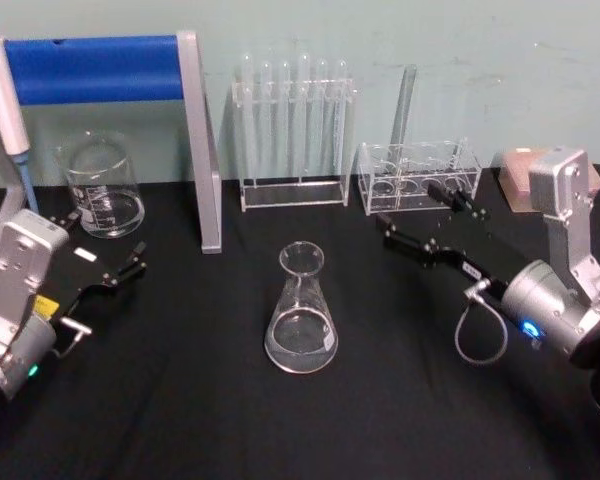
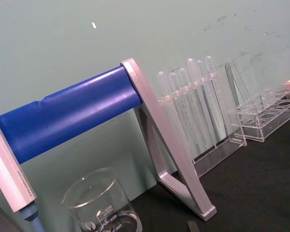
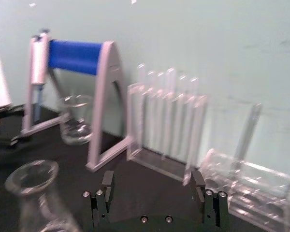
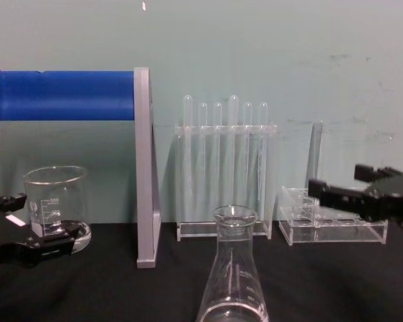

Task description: Grasp the erlenmeyer flask with one hand, shake it three times, then place it back.

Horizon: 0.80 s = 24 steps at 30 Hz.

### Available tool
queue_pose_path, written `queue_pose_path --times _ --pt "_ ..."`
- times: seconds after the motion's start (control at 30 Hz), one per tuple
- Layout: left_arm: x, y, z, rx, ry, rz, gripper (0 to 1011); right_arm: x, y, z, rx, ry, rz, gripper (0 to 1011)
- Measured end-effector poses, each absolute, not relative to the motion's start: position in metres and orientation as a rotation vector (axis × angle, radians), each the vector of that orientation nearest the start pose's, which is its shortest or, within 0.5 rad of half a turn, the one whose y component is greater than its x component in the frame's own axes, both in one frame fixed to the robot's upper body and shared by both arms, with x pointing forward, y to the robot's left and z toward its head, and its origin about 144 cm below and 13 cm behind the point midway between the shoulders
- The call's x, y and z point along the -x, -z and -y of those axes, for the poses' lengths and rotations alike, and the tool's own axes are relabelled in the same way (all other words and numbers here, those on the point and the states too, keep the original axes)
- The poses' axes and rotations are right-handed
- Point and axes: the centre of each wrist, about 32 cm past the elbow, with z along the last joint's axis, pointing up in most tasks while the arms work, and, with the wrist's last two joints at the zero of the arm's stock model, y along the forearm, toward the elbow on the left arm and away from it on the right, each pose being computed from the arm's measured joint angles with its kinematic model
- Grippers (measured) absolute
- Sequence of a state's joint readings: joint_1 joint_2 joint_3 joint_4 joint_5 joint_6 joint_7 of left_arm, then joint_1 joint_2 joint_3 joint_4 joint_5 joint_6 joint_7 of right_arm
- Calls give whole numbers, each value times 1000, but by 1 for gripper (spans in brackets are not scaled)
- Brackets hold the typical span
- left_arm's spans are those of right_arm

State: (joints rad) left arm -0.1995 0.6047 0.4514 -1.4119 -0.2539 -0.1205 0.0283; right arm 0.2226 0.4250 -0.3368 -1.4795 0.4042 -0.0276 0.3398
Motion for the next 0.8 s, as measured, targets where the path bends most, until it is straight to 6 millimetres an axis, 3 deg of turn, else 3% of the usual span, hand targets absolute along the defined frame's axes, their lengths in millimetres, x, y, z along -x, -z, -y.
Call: queue_pose_path --times 0.33,0.8 --pt "-489 -1140 -310 -304 -1248 285 1001 -522 -1172 248 48 1082 80 1000" --pt "-489 -1140 -310 -304 -1248 285 1001 -527 -1145 243 132 1174 -39 1000"
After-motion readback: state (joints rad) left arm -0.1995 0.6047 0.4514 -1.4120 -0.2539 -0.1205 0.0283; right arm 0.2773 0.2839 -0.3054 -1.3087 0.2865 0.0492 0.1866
